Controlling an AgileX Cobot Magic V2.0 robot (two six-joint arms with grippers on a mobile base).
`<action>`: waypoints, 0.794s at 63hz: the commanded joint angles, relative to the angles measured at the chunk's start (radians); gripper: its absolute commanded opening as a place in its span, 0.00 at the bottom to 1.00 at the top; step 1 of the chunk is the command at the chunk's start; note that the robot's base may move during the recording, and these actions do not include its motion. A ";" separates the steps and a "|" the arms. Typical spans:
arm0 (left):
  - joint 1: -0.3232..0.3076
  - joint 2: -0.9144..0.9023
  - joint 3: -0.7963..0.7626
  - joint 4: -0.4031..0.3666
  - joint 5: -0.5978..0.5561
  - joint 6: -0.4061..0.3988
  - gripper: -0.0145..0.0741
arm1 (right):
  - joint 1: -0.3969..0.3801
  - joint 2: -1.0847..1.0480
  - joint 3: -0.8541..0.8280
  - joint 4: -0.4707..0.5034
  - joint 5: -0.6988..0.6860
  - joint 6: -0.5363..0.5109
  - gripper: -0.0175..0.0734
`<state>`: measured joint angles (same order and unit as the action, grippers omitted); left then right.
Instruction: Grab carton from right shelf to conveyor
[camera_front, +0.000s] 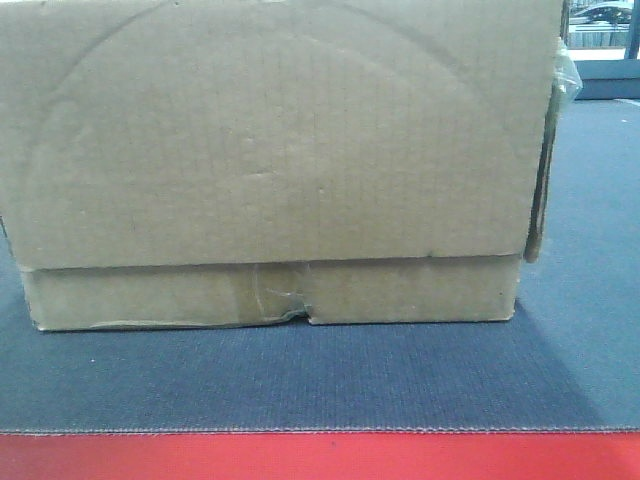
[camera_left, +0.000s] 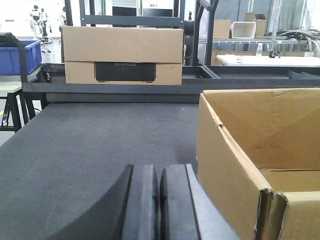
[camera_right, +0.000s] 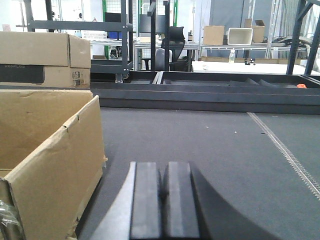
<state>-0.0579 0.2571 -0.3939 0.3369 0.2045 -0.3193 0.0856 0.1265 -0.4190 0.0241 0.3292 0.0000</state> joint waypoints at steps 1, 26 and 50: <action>0.005 -0.003 0.003 -0.002 -0.020 0.002 0.18 | -0.003 -0.003 0.003 -0.013 -0.024 -0.009 0.11; 0.085 -0.066 0.029 -0.276 0.035 0.319 0.18 | -0.003 -0.003 0.003 -0.013 -0.024 -0.009 0.11; 0.120 -0.257 0.394 -0.289 -0.264 0.319 0.18 | -0.003 -0.003 0.003 -0.013 -0.024 -0.009 0.11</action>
<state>0.0579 0.0386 -0.0465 0.0536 0.0580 -0.0090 0.0856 0.1251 -0.4190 0.0223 0.3292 0.0000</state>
